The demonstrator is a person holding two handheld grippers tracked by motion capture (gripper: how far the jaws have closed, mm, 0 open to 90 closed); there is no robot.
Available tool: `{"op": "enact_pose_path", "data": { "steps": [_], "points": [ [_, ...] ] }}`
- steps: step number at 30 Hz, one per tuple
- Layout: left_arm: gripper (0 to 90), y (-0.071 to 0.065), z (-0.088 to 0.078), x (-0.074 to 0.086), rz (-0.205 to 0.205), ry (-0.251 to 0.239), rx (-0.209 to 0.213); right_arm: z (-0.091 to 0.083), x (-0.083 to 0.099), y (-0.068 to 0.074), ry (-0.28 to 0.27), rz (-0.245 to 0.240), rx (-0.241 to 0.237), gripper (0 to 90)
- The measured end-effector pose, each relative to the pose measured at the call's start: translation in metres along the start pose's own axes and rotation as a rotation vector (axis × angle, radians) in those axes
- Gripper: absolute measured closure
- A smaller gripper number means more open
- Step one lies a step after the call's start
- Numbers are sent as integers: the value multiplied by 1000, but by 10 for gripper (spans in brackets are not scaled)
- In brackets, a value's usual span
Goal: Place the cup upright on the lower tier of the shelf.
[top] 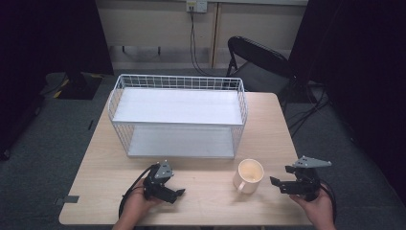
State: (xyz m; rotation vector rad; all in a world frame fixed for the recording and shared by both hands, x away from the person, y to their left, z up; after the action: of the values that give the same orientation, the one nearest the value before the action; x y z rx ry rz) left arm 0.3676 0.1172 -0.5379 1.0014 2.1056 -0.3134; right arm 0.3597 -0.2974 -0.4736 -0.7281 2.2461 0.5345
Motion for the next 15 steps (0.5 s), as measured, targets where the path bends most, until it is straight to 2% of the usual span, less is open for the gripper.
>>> {"op": "enact_pose_path", "data": {
  "steps": [10,15],
  "points": [
    [81,0,0,0,0,0,0,-7,-21,7,-4,-38,-2,200],
    [81,0,0,0,0,0,0,-8,-28,9,-16,-31,-16,208]
  ]
}}
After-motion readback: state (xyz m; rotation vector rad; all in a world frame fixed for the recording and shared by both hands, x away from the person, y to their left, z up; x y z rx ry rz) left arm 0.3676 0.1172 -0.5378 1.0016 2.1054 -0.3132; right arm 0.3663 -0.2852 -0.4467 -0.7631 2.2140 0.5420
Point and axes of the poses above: each handheld gripper's, and its own axes: z roughly forward along the jaws, x roughly out of its underside, y roughly to its left, the point moved 5 cm from there along z, roughly forward along the jaws, and after that the axes turned 9 degrees about -x, right-handed, at the moved point
